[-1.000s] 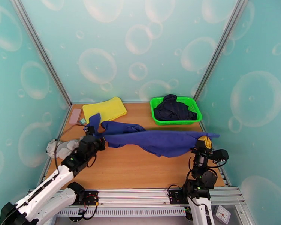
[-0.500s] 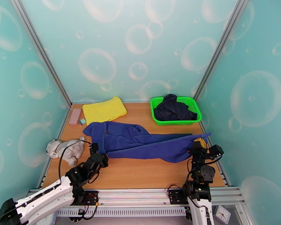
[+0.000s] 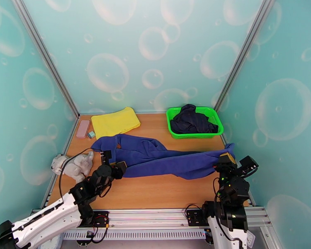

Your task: Fold and stack the trousers

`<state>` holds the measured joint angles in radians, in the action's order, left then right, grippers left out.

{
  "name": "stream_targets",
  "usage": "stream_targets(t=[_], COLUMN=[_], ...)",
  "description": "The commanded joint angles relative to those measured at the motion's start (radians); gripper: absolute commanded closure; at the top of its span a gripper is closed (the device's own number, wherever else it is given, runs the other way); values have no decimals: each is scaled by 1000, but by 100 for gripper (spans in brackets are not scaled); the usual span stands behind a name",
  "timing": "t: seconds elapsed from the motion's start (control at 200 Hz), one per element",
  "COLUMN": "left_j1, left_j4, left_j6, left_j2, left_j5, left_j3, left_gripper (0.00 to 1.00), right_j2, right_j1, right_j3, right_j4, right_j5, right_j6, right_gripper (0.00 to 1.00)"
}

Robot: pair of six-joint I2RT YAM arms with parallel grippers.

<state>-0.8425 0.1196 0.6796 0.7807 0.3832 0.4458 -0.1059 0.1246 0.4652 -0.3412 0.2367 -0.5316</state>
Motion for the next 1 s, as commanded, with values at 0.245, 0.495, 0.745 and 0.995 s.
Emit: stream_targets(t=[0.245, 0.495, 0.745, 0.995], left_j1=[147, 157, 160, 305], left_j4=[54, 123, 183, 87], left_j6=[-207, -290, -284, -226], left_j2=[969, 1212, 1378, 1124], left_j5=[-360, -404, -393, -384], left_j3=[762, 925, 1042, 890], left_gripper=[13, 13, 59, 100], right_j2=[95, 96, 95, 58], right_j1=[3, 2, 3, 3], right_j3=[32, 33, 39, -62], right_j4=[-112, -107, -86, 278], right_j5=[-69, -86, -105, -305], right_j6=[-39, -21, -18, 35], right_gripper=[92, 100, 100, 100])
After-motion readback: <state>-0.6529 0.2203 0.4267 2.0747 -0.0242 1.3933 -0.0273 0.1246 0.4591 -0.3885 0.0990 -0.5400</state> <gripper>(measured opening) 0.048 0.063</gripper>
